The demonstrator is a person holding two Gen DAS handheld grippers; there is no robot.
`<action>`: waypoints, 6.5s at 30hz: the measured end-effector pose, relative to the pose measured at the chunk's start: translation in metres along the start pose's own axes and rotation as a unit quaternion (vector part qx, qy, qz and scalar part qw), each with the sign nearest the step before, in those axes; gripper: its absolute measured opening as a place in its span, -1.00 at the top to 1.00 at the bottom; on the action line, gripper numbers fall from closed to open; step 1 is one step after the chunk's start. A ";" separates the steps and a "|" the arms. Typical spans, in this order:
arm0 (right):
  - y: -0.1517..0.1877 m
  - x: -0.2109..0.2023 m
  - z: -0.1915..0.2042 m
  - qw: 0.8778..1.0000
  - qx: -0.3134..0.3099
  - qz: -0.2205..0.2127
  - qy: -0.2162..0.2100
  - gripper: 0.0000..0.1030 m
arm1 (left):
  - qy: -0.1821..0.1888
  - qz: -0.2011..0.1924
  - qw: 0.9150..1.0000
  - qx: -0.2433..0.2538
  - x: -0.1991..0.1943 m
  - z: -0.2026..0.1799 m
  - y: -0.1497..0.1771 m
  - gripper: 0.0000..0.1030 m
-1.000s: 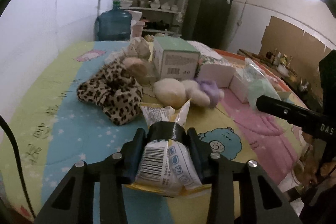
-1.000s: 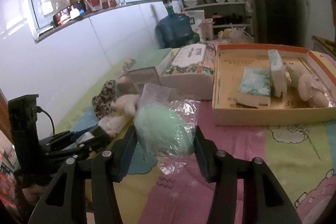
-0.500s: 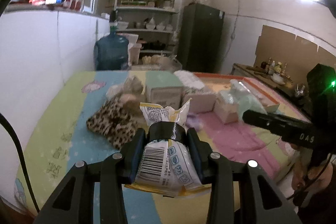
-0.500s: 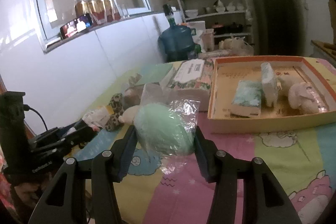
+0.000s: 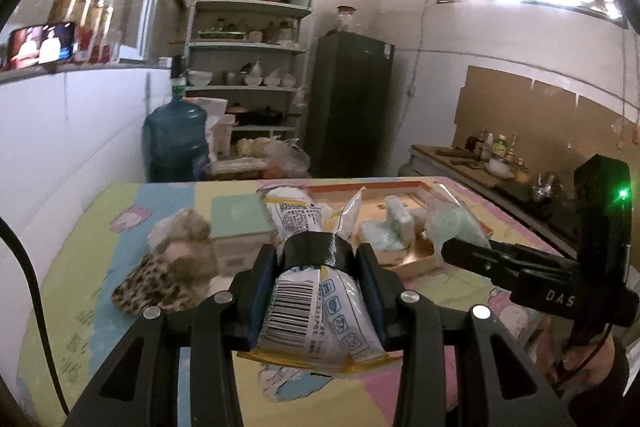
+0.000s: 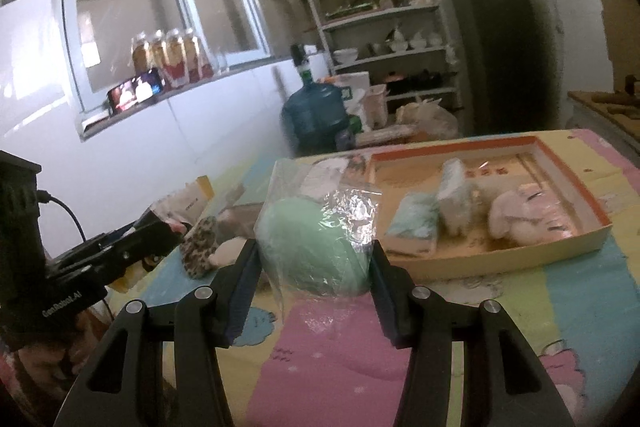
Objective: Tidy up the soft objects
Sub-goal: 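Carry the snack bag and green ball with both tools over the tray, then lower the snack bag and green ball into the tray and open both tools, then move both open tools back toward the pile of soft items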
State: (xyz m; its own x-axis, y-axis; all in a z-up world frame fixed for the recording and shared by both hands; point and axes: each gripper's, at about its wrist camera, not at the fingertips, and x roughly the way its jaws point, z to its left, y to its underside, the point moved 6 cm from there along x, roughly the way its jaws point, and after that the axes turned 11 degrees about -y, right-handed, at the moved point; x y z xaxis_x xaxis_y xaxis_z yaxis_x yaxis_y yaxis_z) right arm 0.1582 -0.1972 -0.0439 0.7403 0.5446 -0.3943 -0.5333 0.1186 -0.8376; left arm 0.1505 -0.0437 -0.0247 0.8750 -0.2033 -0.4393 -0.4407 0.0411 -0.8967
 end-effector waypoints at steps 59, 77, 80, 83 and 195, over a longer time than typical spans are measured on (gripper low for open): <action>-0.113 0.010 -0.221 0.995 0.026 0.036 0.094 -0.05 | 0.025 0.131 0.990 0.045 0.242 -0.161 -0.074 0.20; -0.079 0.078 -0.262 0.984 0.073 0.134 0.093 -0.05 | -0.004 0.217 0.976 0.024 0.300 -0.147 -0.044 0.20; -0.074 0.085 -0.266 0.981 0.079 0.147 0.097 -0.05 | -0.008 0.227 0.974 0.024 0.305 -0.147 -0.040 0.20; -0.070 0.089 -0.270 0.979 0.088 0.158 0.098 -0.05 | -0.004 0.241 0.970 0.021 0.311 -0.147 -0.035 0.19; 0.020 0.037 0.107 0.997 -0.081 -0.001 -0.012 -0.35 | -0.159 -0.060 0.985 -0.041 -0.039 0.087 0.014 -0.64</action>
State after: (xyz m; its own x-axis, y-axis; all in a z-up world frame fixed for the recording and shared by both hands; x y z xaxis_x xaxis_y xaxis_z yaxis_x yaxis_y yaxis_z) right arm 0.1309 -0.0856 -0.0345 0.7305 0.5644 -0.3843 -0.4570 -0.0140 -0.8893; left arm 0.1282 0.0496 -0.0245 0.9345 0.1148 -0.3369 -0.3337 -0.0464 -0.9415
